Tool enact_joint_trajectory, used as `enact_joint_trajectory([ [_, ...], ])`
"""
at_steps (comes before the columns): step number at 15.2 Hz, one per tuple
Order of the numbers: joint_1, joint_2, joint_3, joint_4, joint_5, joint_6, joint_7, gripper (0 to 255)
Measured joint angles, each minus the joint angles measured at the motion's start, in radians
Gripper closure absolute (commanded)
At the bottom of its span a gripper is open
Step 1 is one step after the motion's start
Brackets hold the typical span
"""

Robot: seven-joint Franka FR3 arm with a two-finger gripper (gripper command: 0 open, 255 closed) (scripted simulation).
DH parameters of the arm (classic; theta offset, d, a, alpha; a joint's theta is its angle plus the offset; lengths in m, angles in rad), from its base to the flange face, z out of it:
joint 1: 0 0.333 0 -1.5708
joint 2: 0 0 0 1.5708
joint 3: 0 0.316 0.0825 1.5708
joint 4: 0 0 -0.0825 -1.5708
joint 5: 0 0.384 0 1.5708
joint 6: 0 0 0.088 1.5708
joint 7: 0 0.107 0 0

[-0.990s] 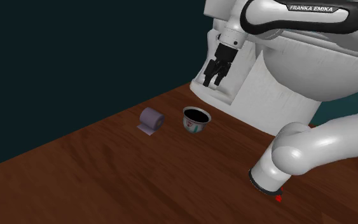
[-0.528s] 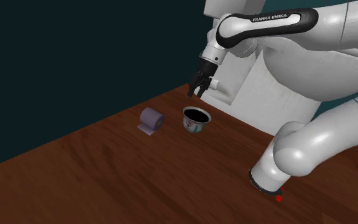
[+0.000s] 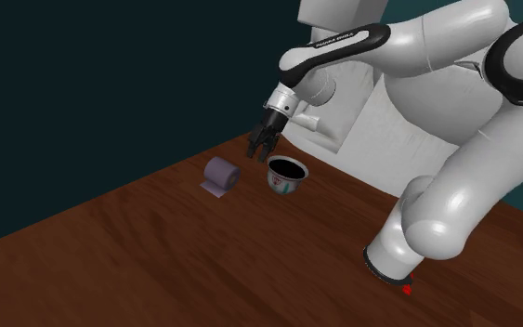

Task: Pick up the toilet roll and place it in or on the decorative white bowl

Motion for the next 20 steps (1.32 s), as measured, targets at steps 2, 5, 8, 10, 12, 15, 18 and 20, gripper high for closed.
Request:
enact_joint_trajectory([
  [2,0.015,0.082,-0.004,0.036,0.081,-0.003,-0.071,0],
  [5,0.028,0.147,0.004,0.056,0.151,0.007,-0.122,0],
  [8,0.04,0.166,0.016,0.041,0.18,0.038,-0.138,0],
  [10,0.047,0.182,0.023,0.034,0.199,0.061,-0.151,0],
  [12,0.052,0.189,0.029,0.027,0.21,0.075,-0.156,0],
  [15,0.053,0.192,0.03,0.026,0.213,0.078,-0.158,0],
  [18,0.053,0.192,0.03,0.026,0.213,0.079,-0.158,255],
  [20,0.053,0.191,0.03,0.026,0.213,0.079,-0.158,255],
])
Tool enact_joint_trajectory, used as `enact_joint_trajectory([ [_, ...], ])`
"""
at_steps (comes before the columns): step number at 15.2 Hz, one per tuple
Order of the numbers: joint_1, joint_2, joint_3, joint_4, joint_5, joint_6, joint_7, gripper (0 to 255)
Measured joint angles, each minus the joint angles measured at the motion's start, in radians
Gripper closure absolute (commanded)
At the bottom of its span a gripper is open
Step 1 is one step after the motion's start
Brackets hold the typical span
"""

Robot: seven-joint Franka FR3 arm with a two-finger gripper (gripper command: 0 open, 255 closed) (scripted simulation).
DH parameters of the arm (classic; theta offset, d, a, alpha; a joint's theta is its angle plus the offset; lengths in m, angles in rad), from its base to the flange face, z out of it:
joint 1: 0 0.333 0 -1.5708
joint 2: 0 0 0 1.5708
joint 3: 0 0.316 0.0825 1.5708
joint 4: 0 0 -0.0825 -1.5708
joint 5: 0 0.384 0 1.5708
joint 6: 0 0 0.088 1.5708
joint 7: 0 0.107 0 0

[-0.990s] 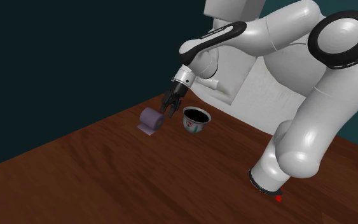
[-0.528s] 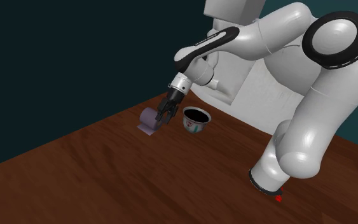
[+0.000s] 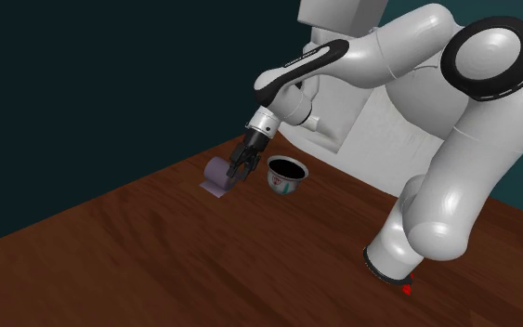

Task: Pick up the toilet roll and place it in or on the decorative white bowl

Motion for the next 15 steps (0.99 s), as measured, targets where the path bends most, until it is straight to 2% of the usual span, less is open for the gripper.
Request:
enact_joint_trajectory([
  [8,0.0,0.0,0.0,0.0,0.0,0.0,0.0,255],
  [15,-0.003,-0.055,-0.004,0.016,-0.041,-0.051,0.058,255],
])
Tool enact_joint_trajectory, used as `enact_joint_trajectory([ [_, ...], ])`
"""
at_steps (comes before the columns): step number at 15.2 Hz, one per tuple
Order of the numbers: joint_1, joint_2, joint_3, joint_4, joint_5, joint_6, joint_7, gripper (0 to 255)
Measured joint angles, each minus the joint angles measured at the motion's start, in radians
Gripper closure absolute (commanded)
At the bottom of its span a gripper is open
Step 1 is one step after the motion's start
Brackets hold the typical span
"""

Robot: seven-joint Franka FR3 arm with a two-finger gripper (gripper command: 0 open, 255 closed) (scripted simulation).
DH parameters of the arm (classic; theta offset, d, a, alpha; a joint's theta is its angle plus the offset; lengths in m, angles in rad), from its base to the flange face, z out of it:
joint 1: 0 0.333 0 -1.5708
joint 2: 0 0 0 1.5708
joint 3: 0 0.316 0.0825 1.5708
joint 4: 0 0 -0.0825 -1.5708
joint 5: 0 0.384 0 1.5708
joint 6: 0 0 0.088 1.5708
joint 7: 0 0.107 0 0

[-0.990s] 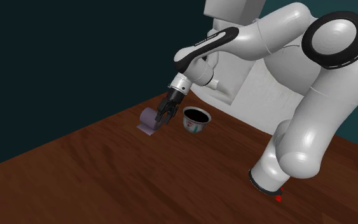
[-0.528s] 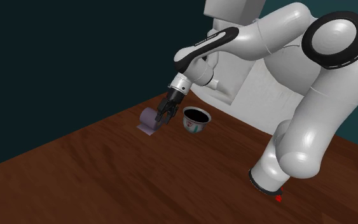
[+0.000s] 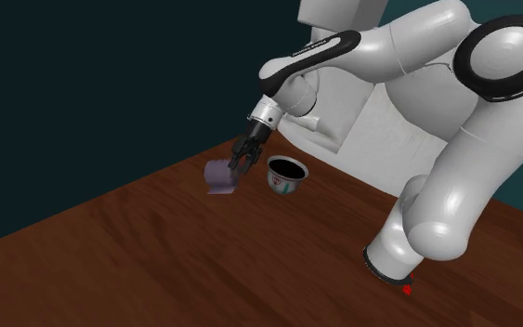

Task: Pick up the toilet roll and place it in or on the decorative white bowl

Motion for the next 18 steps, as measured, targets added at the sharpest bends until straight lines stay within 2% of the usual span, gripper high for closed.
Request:
enact_joint_trajectory([
  [7,-0.003,-0.06,-0.002,0.028,-0.041,-0.064,0.066,255],
  [8,-0.003,-0.06,-0.002,0.028,-0.041,-0.064,0.066,0],
  [9,-0.003,-0.06,-0.002,0.028,-0.041,-0.064,0.066,0],
  [10,0.011,-0.08,0.019,0.014,-0.078,-0.032,0.108,0],
  [12,0.051,-0.125,0.103,-0.028,-0.241,0.071,0.299,0],
  [15,0.085,-0.139,0.259,-0.051,-0.581,0.14,0.679,0],
  [16,0.089,-0.134,0.285,-0.052,-0.646,0.148,0.75,0],
  [18,0.089,-0.12,0.302,-0.063,-0.698,0.172,0.802,0],
])
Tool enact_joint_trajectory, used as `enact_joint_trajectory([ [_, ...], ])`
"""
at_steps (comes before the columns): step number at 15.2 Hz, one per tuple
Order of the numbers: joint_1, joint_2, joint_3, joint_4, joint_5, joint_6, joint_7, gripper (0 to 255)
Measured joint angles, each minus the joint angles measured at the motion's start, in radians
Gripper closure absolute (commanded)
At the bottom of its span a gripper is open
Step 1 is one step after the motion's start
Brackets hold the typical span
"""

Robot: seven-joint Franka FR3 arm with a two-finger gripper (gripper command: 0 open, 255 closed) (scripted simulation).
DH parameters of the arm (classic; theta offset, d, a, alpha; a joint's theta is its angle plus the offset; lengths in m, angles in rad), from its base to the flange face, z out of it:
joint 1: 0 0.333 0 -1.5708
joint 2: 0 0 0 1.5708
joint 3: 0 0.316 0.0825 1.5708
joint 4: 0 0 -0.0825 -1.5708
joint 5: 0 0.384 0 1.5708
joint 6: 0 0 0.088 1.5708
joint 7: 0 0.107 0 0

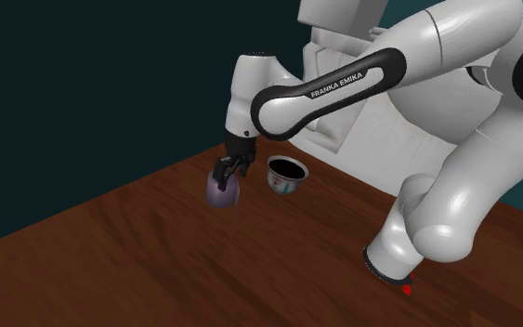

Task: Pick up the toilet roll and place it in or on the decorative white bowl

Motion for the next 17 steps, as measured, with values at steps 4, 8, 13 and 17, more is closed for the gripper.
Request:
enact_joint_trajectory([
  [4,0.002,0.034,0.009,-0.026,-0.021,0.059,0.025,0],
  [8,0.001,0.047,0.009,-0.035,-0.025,0.082,0.028,0],
  [13,0.002,0.047,0.009,-0.035,-0.025,0.083,0.028,255],
  [17,0.002,0.047,0.01,-0.035,-0.025,0.083,0.028,255],
])
